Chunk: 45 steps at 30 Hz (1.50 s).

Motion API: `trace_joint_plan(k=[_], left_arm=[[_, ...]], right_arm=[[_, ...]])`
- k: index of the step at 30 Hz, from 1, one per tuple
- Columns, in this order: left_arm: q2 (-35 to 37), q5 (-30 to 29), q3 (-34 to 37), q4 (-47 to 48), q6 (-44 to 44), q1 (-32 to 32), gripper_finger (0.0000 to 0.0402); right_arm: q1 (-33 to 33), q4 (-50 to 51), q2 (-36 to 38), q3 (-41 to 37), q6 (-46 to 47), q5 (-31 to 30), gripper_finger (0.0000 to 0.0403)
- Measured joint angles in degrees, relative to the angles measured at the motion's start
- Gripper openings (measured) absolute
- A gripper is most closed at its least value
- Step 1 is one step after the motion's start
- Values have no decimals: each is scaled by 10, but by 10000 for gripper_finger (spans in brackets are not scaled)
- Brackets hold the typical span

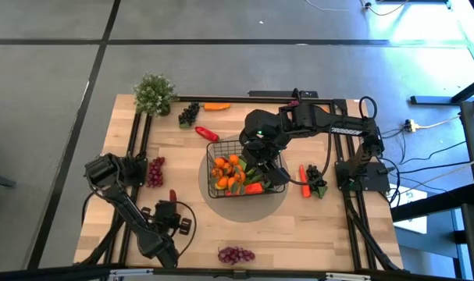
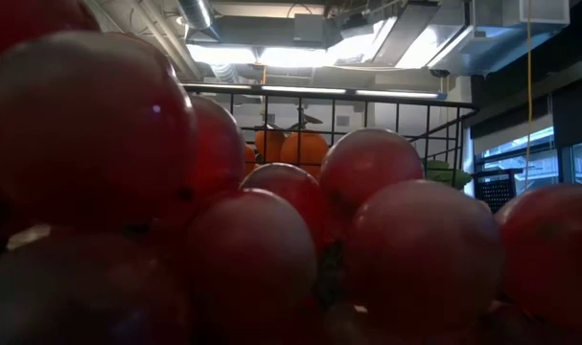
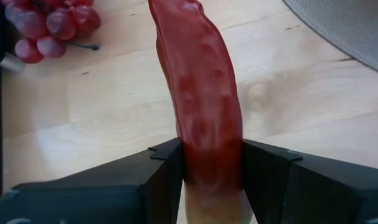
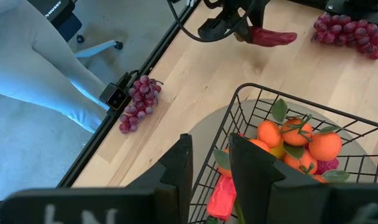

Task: Build produce basket
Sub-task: Put the bottom red chilli pepper into the basket

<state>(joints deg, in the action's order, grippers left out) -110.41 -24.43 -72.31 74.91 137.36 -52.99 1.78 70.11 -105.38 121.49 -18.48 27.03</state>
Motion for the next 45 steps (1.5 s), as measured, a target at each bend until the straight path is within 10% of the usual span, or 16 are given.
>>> trace_joint_plan(k=[14,35,45], left_arm=[[13,-29,-7,-2,-129,14,106],[261,-148,-40,-39,-548,46,104],[280,-108,-40,-138,-830,208,104]], right_arm=[[0,0,0,0,0,0,93],[0,-49,0,0,-11,-6,93],[-4,-10,57,0,52,-196,93]])
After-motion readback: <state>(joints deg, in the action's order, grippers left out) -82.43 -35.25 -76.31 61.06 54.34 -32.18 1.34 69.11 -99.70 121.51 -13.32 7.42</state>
